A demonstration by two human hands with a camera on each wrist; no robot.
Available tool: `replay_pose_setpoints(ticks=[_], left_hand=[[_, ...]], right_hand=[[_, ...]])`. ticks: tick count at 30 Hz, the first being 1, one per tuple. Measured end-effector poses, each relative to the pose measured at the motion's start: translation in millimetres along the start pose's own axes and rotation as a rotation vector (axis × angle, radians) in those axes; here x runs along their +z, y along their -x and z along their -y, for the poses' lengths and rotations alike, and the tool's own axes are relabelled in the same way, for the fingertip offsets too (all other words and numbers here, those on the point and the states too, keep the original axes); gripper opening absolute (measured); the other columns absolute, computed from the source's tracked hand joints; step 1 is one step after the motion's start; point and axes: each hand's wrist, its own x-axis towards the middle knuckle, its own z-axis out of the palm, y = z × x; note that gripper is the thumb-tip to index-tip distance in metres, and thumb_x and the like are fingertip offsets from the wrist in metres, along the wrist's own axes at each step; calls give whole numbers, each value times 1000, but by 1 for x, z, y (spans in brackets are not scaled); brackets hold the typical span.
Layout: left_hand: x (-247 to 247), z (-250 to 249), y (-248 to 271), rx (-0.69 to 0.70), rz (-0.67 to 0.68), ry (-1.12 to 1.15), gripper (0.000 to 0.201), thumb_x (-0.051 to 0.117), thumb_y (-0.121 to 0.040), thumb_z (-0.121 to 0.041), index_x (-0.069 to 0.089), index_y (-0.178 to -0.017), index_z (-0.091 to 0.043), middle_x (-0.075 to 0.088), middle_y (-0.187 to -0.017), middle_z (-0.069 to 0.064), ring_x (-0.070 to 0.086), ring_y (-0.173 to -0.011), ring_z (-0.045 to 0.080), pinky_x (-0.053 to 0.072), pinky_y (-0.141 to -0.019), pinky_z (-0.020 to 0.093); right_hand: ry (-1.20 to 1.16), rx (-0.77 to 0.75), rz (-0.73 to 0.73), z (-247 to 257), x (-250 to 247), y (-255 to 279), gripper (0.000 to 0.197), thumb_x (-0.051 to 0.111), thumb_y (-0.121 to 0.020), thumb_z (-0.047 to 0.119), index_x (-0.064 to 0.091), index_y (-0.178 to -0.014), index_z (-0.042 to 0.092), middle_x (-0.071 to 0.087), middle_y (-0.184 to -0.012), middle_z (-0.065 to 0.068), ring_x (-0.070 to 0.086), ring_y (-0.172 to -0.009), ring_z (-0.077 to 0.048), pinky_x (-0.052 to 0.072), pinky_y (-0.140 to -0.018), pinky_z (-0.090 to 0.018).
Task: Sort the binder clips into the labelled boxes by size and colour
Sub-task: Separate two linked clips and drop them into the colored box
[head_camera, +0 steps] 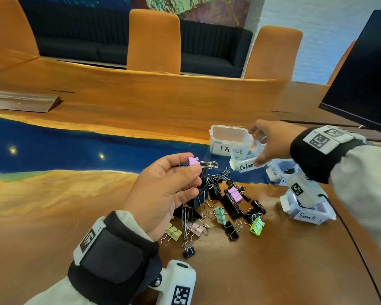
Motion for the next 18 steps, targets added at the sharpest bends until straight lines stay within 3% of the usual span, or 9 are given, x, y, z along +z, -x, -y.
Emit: replay_pose_setpoints(ticks=[2,7,11,14,16,18], left_hand=[[1,-1,1,4,-1,-7,47,76,-71,-13,67,-117,-13,74,-89,6,69,-75,14,59,-61,23],[1,-3,3,35,31,-11,50,77,-69,-15,70,-118,-18,72,-92,6,68,-77,15,57,-61,23],[1,-7,7,72,86,18,49,74,-71,-13,72,-119,-21,69,-90,6,67,-76,13,57,-61,22],[3,-9,9,89,104,-44,54,74,-69,-15,69,-123,-20,70,-89,6,66,-75,12,55,-58,22],[4,-8,11,78,86,-95,52,75,-65,-16,67,-116,-13,71,-86,5,66,-71,12,53,-54,20],[4,-8,12,74,83,-174,40,80,-64,-16,70,-103,-11,71,-82,5,63,-67,11,49,-50,18]], right_hand=[[-78,-39,-70,5,-10,16,93,94,-59,36,47,-139,30,61,-126,7,60,-108,-17,49,-93,-33],[-291,-143,-217,24,-8,74,84,92,-53,47,58,-129,36,58,-116,13,57,-105,-7,52,-94,-32],[-524,-262,-183,39,20,112,86,92,-48,49,58,-127,42,57,-117,20,59,-107,3,53,-93,-23],[-563,-302,-154,43,38,124,83,91,-51,52,58,-126,47,56,-120,26,54,-111,10,45,-96,-17],[-649,-306,-102,43,49,126,80,93,-52,48,58,-124,49,58,-121,25,55,-114,8,47,-97,-18],[-753,-317,-25,42,57,126,82,95,-49,46,59,-122,49,62,-120,20,60,-112,0,54,-94,-28]])
